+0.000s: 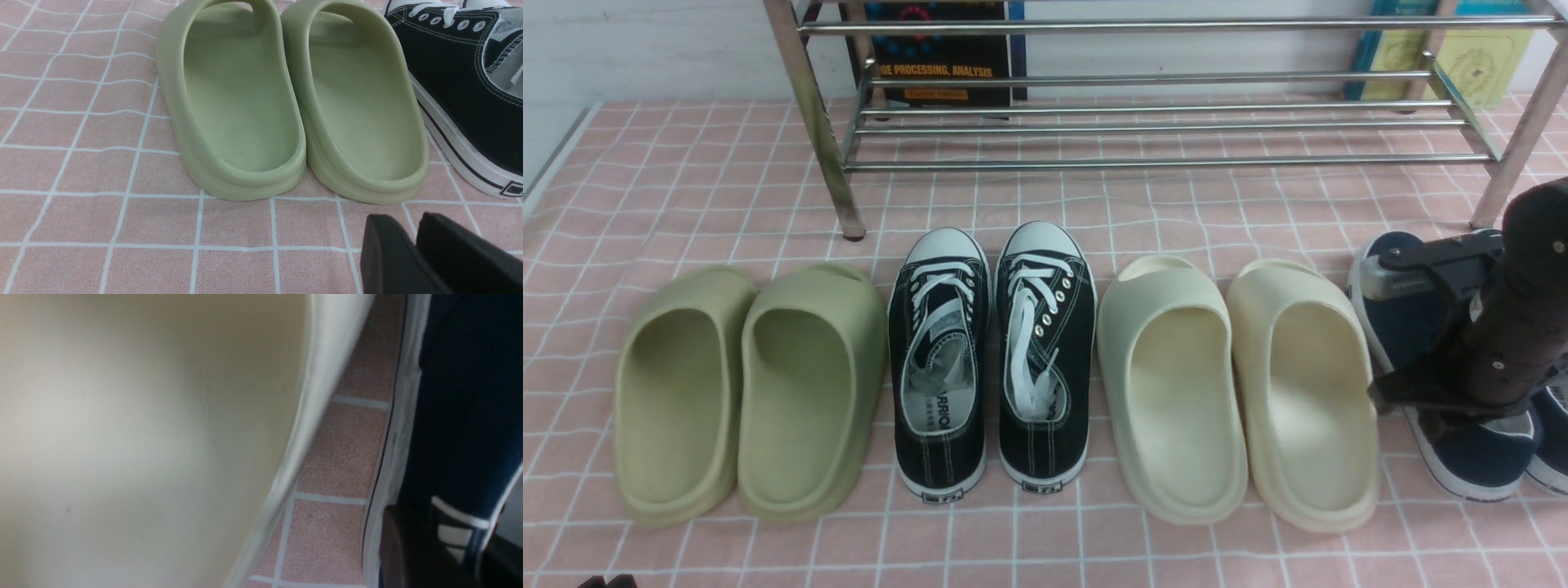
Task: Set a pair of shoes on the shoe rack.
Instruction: Use the right arm to grab the shoe closest to it, then use the right arm to put a shoe into the shoe rack
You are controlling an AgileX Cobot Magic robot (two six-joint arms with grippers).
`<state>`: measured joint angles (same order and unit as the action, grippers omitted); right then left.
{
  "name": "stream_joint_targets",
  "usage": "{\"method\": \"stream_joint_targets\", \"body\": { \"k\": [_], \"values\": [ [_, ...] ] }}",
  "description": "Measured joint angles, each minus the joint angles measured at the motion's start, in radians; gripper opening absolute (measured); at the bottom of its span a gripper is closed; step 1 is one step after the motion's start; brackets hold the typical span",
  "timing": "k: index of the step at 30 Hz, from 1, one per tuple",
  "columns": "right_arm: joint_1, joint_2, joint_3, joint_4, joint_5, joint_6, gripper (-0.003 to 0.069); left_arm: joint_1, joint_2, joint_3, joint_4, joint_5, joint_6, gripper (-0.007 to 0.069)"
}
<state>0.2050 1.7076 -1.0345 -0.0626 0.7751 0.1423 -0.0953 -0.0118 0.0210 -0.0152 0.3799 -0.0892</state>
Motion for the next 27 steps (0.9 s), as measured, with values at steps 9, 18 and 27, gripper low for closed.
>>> {"method": "stream_joint_targets", "body": {
  "k": [9,18,27],
  "values": [
    [0.0,-0.067,-0.004,0.003,0.025,-0.003,0.0024,0.0,0.0,0.0,0.0,0.0,0.0,0.0146],
    [0.001,-0.173,-0.043,0.005,0.069,-0.098,0.0024,0.0,0.0,0.0,0.0,0.0,0.0,0.0149],
    [0.001,-0.084,-0.274,0.081,0.052,-0.195,0.0024,0.0,0.0,0.0,0.0,0.0,0.0,0.016]
  ]
}}
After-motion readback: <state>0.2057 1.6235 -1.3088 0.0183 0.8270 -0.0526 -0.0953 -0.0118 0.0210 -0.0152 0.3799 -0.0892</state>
